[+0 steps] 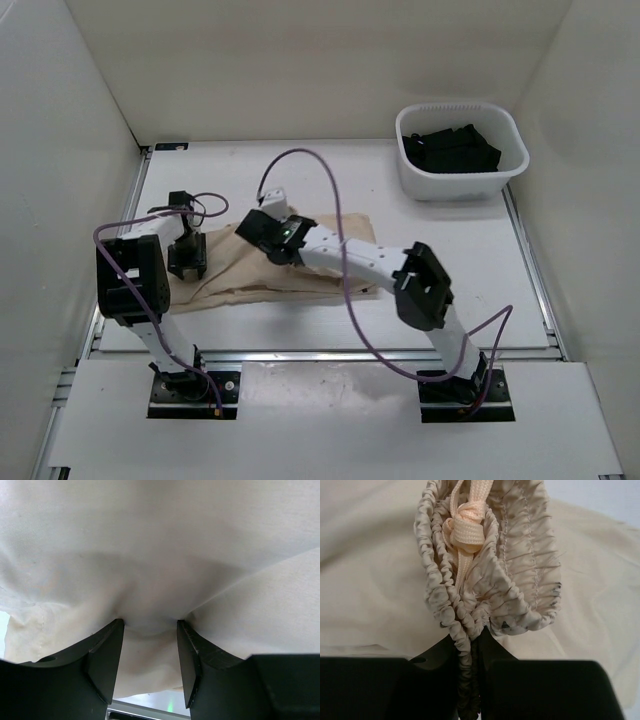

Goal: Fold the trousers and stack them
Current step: Fold the trousers

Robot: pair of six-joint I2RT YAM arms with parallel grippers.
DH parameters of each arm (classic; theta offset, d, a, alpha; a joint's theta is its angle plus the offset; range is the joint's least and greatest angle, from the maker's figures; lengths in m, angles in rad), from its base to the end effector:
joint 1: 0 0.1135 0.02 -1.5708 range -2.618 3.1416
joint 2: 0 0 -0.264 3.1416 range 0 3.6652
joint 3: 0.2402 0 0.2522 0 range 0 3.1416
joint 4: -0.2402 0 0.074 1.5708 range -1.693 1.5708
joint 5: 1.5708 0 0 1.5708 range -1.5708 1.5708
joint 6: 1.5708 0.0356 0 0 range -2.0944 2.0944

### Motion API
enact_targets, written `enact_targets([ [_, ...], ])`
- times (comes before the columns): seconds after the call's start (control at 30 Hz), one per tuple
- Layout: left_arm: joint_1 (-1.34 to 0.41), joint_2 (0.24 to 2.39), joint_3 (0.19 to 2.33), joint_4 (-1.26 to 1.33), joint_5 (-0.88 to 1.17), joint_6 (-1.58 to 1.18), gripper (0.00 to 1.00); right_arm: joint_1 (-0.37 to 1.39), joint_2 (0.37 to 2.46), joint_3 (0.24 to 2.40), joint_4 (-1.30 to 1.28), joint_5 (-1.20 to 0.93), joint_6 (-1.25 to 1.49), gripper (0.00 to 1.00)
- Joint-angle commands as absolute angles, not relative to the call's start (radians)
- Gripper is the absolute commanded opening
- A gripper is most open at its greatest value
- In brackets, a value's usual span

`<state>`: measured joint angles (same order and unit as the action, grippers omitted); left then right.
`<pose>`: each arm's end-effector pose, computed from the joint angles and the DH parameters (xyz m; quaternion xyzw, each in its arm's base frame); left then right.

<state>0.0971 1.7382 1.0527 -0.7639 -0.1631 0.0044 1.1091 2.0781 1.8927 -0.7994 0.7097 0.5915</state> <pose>0.3028 0.0353 0.1569 -0.0510 0.9935 0.0843 0.0563 0.2239 0.3979 0.2739 -0.1327 0.8935 -0.0159 0.4287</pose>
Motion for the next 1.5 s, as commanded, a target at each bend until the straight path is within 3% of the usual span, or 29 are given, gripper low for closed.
enact_targets([
  [0.0,0.075,1.767,1.075,-0.729,-0.172,0.0,0.58,1.127,2.178,2.026,-0.819,0.664,0.571,0.0],
  [0.07,0.075,1.767,1.084,-0.729,-0.181,0.0,0.58,1.15,2.212,2.054,-0.807,0.635,0.552,0.05],
  [0.1,0.075,1.767,1.085,-0.738,-0.181,0.0,0.58,1.15,2.221,2.065,-0.795,0.567,0.52,0.29],
  [0.2,0.075,1.776,1.085,-0.738,-0.193,0.0,0.58,1.15,2.206,2.054,-0.692,0.389,0.418,0.74],
  [0.3,0.075,1.776,1.085,-0.738,-0.215,0.0,0.58,1.198,2.131,2.071,-0.658,0.302,0.255,0.8],
  [0.4,0.075,1.766,1.094,-0.738,-0.235,0.0,0.58,1.221,1.948,1.975,-0.628,0.461,0.225,0.82],
  [0.43,0.075,1.766,1.094,-0.738,-0.235,0.0,0.6,1.203,1.893,1.845,-0.617,0.594,0.292,0.82],
  [0.5,0.075,1.735,1.123,-0.762,-0.245,0.0,0.63,1.157,1.764,1.717,-0.642,0.661,0.395,0.72],
  [0.53,0.075,1.726,1.138,-0.775,-0.245,0.0,0.63,1.087,1.734,1.656,-0.653,0.661,0.45,0.55],
  [0.6,0.075,1.695,1.196,-0.819,-0.245,0.0,0.66,0.963,1.669,1.484,-0.664,0.573,0.589,0.31],
  [0.63,0.075,1.695,1.218,-0.837,-0.245,0.0,0.66,0.925,1.651,1.424,-0.644,0.531,0.619,0.12],
  [0.73,0.075,1.684,1.317,-0.92,-0.245,0.0,0.69,0.813,1.603,1.179,-0.444,0.325,0.629,0.0],
  [0.93,0.023,1.693,1.575,-1.064,-0.258,0.0,0.69,0.709,1.75,1.055,-0.354,0.104,0.661,0.0],
  [1.03,-0.099,1.694,1.71,-1.173,-0.111,0.0,0.69,0.699,1.781,1.085,-0.397,0.095,0.638,0.0],
  [1.17,-0.323,1.694,1.591,-1.158,0.027,0.0,0.69,0.67,1.749,1.104,-0.42,0.117,0.638,0.0],
  [1.27,-0.445,1.733,1.377,-1.048,-0.069,0.0,0.66,0.649,1.685,1.131,-0.469,0.129,0.629,0.16],
  [1.3,-0.457,1.733,1.337,-1.014,-0.107,0.0,0.66,0.637,1.633,1.131,-0.483,0.139,0.629,0.37],
  [1.37,-0.457,1.759,1.289,-0.941,-0.143,0.0,0.64,0.609,1.57,1.112,-0.505,0.164,0.64,0.66],
  [1.43,-0.468,1.776,1.289,-0.931,-0.143,0.0,0.62,0.585,1.476,1.079,-0.505,0.152,0.669,0.89],
  [1.47,-0.468,1.792,1.301,-0.922,-0.134,0.0,0.62,0.557,1.45,1.034,-0.505,0.134,0.678,0.92],
])
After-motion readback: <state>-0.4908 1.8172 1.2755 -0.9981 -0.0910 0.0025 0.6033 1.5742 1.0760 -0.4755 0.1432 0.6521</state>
